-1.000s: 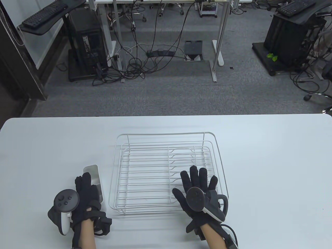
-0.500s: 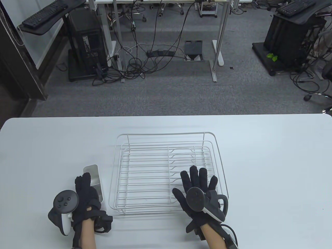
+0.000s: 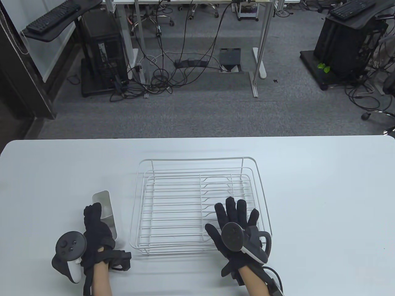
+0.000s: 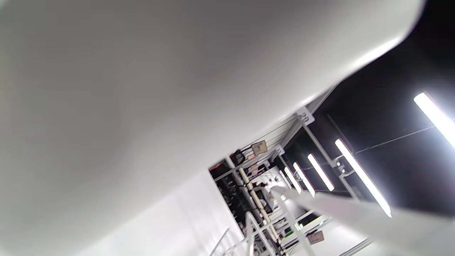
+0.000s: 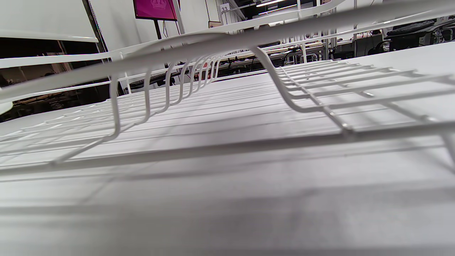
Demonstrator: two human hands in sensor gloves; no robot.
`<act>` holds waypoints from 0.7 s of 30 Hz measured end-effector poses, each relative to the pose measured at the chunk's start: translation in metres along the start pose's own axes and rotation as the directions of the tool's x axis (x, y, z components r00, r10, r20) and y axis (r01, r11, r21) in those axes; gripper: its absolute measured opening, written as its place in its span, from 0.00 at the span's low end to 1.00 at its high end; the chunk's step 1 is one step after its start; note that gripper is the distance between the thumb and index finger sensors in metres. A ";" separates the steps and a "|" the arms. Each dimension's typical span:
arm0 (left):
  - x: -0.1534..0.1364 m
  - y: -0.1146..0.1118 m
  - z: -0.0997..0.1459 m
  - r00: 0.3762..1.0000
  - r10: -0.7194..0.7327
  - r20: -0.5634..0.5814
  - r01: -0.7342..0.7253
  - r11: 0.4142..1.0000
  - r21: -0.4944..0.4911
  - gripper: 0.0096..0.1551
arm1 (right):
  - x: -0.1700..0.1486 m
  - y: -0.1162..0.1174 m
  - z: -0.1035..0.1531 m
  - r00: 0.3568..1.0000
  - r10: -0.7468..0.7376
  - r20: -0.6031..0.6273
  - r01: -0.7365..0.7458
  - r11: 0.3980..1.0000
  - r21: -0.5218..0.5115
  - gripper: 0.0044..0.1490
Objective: Hang the cutlery bin on dish rack (Opening facing upward)
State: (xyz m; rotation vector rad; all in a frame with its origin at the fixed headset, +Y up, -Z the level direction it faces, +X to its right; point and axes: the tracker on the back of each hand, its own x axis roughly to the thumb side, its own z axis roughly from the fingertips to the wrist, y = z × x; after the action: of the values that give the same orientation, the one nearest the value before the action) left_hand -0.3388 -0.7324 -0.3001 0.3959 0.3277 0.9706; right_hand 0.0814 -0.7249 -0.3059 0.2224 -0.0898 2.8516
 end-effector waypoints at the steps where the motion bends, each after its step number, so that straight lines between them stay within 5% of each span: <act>1: 0.002 0.002 0.001 1.000 0.007 0.011 -0.007 1.000 0.017 0.32 | 0.000 0.000 0.000 1.000 0.000 0.000 0.000 1.000 0.000 0.47; 11: 0.028 0.023 0.010 0.979 0.117 0.169 -0.145 0.976 0.165 0.32 | 0.000 0.000 0.000 1.000 0.000 0.000 0.000 1.000 -0.002 0.47; 21: 0.073 0.014 0.013 0.947 0.159 0.279 -0.188 0.979 0.081 0.32 | 0.000 0.000 0.000 1.000 0.001 0.000 -0.001 1.000 0.000 0.47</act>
State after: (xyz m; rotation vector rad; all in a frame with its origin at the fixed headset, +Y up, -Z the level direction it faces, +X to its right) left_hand -0.3046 -0.6659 -0.2892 0.6581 0.0955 1.0586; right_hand 0.0814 -0.7248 -0.3058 0.2228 -0.0906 2.8527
